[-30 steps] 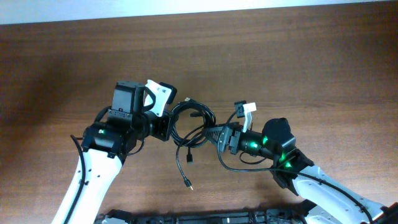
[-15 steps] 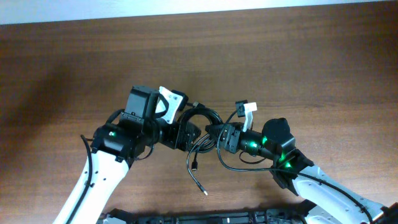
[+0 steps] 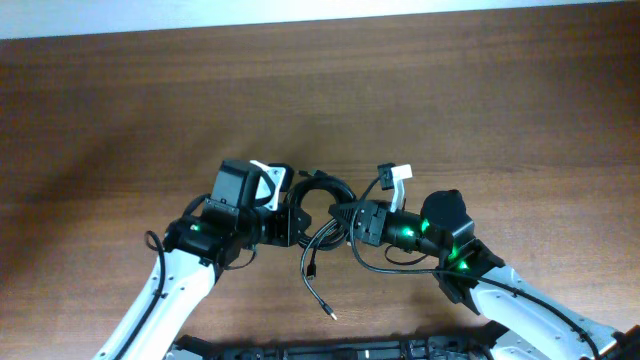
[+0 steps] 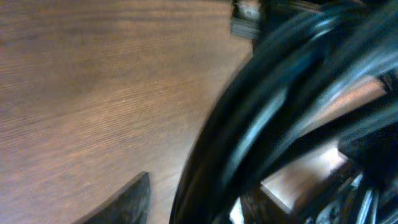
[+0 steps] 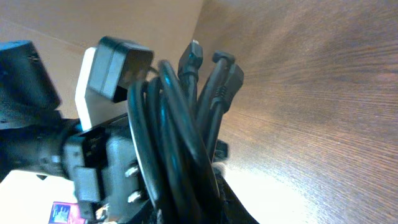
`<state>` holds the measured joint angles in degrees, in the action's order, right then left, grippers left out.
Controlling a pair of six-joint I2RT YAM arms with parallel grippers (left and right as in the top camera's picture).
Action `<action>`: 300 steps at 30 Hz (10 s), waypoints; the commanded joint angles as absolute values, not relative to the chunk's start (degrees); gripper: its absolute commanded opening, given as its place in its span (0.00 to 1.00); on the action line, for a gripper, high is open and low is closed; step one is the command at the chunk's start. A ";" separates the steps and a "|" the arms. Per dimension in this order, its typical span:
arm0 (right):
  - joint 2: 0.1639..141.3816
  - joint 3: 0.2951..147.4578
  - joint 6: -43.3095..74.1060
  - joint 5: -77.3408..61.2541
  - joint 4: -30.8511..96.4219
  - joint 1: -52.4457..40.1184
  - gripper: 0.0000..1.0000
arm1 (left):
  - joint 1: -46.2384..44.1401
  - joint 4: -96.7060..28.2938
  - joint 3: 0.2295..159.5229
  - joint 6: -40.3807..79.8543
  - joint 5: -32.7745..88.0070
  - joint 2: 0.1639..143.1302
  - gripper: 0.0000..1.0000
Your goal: Untangle cables
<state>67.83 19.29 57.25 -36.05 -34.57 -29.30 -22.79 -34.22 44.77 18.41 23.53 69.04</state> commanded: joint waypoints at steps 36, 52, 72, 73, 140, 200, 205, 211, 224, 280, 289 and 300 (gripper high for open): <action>67.29 20.58 51.22 -30.76 -15.59 -29.56 0.98 | -14.94 -28.97 41.41 15.33 27.03 53.82 0.00; 67.29 20.58 51.22 -30.76 -15.59 -29.56 0.99 | -14.94 -32.36 41.39 15.33 27.00 53.28 0.00; 67.29 20.58 51.27 -31.22 -17.32 -29.61 0.99 | -9.78 -38.68 45.54 16.12 7.49 47.22 0.00; 67.29 20.58 51.24 -31.16 -17.34 -29.61 0.98 | -9.63 -38.89 45.54 17.26 7.49 47.31 0.00; 75.22 30.57 44.80 -35.90 -30.68 -58.39 0.04 | -9.74 -35.68 45.54 22.41 5.13 54.52 0.00; 71.05 30.59 60.05 -23.55 -10.00 -25.52 0.82 | -25.67 -29.21 45.54 51.31 -3.25 54.52 0.00; 71.07 30.55 53.25 -27.81 -1.87 -25.12 0.83 | -25.67 -29.19 45.54 71.68 -4.95 54.52 0.00; 71.13 30.55 45.36 -24.38 -3.40 -32.45 0.88 | -25.74 -29.19 45.54 93.65 -1.32 54.52 0.00; 75.79 30.55 36.60 -11.42 -18.61 -40.12 0.60 | -25.74 -29.15 45.54 101.32 15.97 54.52 0.00; 69.73 30.57 22.50 -44.93 -3.51 -25.36 0.04 | -17.93 -39.09 45.54 10.70 21.02 54.52 0.14; 69.76 30.57 32.47 -38.48 -10.55 -25.47 0.04 | -18.00 -39.16 45.47 38.15 21.54 58.39 0.44; 69.76 30.57 32.45 -37.32 -10.96 -25.47 0.04 | -17.98 -35.22 45.50 30.83 33.91 68.71 0.44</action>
